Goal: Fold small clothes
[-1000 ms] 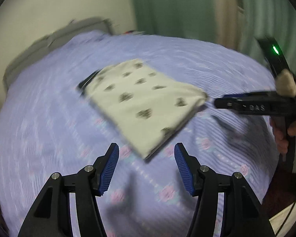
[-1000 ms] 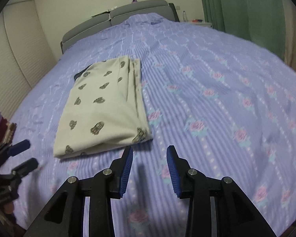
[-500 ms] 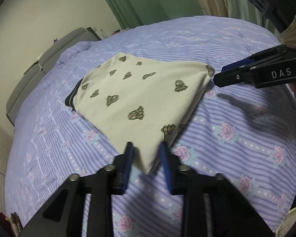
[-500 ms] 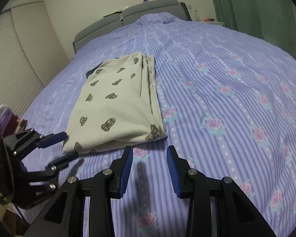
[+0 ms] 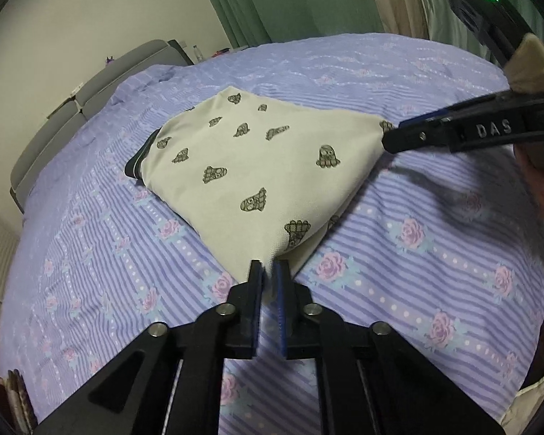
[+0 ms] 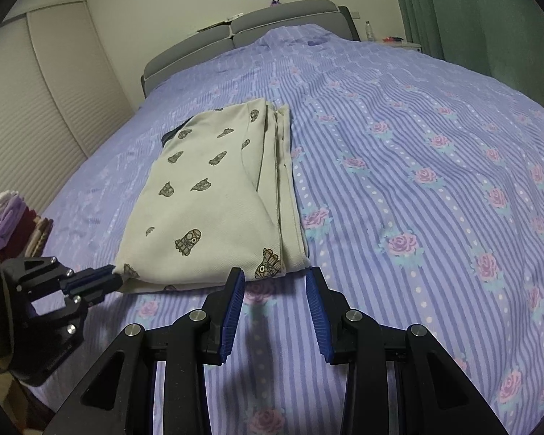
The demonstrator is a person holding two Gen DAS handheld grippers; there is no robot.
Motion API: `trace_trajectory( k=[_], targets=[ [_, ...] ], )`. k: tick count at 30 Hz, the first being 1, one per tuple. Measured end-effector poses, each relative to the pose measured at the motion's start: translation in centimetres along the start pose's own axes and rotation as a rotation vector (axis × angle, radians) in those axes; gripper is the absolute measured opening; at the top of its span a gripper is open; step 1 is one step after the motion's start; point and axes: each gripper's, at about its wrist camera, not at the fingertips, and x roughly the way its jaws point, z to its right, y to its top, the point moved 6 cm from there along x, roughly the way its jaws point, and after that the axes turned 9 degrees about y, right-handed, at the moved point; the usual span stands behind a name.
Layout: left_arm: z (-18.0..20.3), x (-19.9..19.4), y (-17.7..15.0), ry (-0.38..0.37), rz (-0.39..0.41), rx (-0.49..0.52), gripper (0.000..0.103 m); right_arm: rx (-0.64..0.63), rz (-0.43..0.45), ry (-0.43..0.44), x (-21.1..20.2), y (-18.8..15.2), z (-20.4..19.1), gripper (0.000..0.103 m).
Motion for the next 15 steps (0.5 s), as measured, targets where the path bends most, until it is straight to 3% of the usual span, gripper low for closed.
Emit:
trace_trajectory(
  k=[3, 4, 5, 6, 11, 15],
  targets=[
    [0.5, 0.0, -0.5, 0.012, -0.003, 0.022, 0.022, -0.004, -0.009, 0.000, 0.5, 0.1, 0.2, 0.035],
    [0.8, 0.0, -0.8, 0.013, -0.008, 0.030, 0.023, -0.005, -0.007, 0.001, 0.5, 0.2, 0.2, 0.030],
    [0.9, 0.1, -1.1, 0.006, -0.015, 0.034, 0.023, -0.004, -0.008, 0.007, 0.6, 0.2, 0.2, 0.018],
    [1.1, 0.3, -1.3, -0.001, -0.025, 0.037, 0.024, 0.002, -0.007, 0.013, 0.7, 0.3, 0.2, 0.015],
    [0.9, 0.2, -1.9, -0.028, -0.049, 0.000, 0.024, 0.086, 0.002, -0.034, 0.9, 0.2, 1.5, 0.015],
    [-0.2, -0.6, -2.5, -0.037, -0.061, -0.051, 0.032, 0.074, 0.012, -0.117, 0.5, -0.1, 1.6, 0.015]
  ],
)
